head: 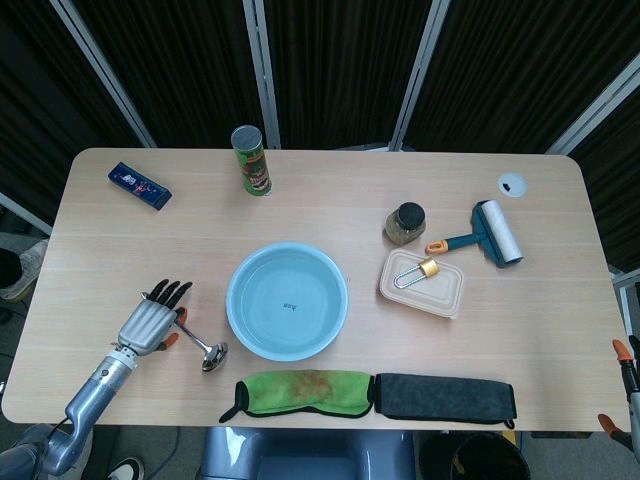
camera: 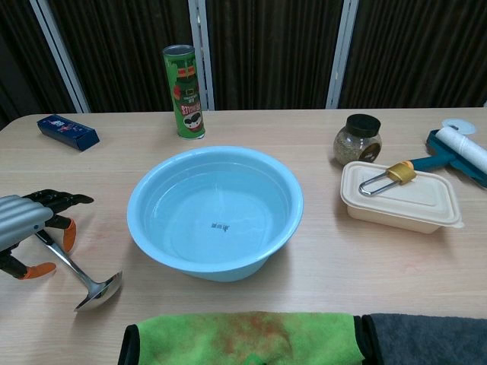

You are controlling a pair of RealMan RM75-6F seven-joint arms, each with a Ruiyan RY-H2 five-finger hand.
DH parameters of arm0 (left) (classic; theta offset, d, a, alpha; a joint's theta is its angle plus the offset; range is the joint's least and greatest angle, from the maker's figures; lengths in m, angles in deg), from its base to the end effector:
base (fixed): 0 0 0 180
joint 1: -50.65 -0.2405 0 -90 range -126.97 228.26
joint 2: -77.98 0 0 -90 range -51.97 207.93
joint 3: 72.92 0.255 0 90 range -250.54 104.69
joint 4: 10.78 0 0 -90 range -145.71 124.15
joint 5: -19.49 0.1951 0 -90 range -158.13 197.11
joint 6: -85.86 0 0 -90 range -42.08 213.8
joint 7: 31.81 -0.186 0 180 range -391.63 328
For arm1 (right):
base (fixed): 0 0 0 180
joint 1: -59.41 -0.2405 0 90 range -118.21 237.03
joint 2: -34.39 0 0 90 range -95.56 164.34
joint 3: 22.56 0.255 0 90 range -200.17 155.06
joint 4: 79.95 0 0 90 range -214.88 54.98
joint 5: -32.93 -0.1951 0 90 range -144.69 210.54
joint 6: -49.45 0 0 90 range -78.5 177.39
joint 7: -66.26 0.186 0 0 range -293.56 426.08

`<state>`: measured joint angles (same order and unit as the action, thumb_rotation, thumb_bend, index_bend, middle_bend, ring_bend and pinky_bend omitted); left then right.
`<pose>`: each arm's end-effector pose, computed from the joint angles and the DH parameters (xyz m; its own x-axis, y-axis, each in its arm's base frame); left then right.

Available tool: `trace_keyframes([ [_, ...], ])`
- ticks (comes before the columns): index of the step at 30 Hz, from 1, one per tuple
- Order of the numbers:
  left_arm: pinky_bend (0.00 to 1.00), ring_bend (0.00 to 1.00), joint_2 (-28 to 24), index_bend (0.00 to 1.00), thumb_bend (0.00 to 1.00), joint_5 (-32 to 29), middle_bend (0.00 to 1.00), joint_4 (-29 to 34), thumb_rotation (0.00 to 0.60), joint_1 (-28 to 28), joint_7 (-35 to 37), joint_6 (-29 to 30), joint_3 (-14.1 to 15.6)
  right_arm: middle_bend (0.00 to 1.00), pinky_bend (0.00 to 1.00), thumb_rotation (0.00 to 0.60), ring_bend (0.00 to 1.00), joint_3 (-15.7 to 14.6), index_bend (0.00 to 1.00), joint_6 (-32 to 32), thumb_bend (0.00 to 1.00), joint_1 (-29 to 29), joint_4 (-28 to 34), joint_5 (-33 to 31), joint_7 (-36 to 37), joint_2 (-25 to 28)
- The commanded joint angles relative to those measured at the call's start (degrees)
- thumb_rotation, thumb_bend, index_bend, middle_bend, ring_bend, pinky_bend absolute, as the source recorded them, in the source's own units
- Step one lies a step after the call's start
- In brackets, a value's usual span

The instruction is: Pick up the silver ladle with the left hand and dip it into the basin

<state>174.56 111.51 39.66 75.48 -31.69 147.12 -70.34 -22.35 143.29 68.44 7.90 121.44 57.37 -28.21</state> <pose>-0.3012 0.3077 -0.0376 0.6610 0.2562 0.7053 0.7352 -0.4094 -0.5403 -0.3456 -0.1336 0.2019 0.6245 -0.0327 0.7803 -0.7675 0.1592 0.6210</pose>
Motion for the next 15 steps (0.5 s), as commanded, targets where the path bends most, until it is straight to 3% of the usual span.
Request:
trace_keyframes([
  [1,0.00,0.00,0.35,0.45,0.33,-0.44,0.00,-0.72,0.600,0.33,0.10,-0.66,0.01,0.00,0.00,0.600,0.00,0.01,0.00,-0.10,0.00,-0.05,-0.04,-0.07,-0.07,-0.04],
  [15,0.00,0.00,1.59,0.49,0.36,-1.21,0.00,-3.02,0.600,0.91,0.84,-1.56,0.82,0.00,0.00,0.600,0.00,0.18,0.00,-1.32,0.00,-0.60,0.15,-1.06,-1.07,-0.20],
])
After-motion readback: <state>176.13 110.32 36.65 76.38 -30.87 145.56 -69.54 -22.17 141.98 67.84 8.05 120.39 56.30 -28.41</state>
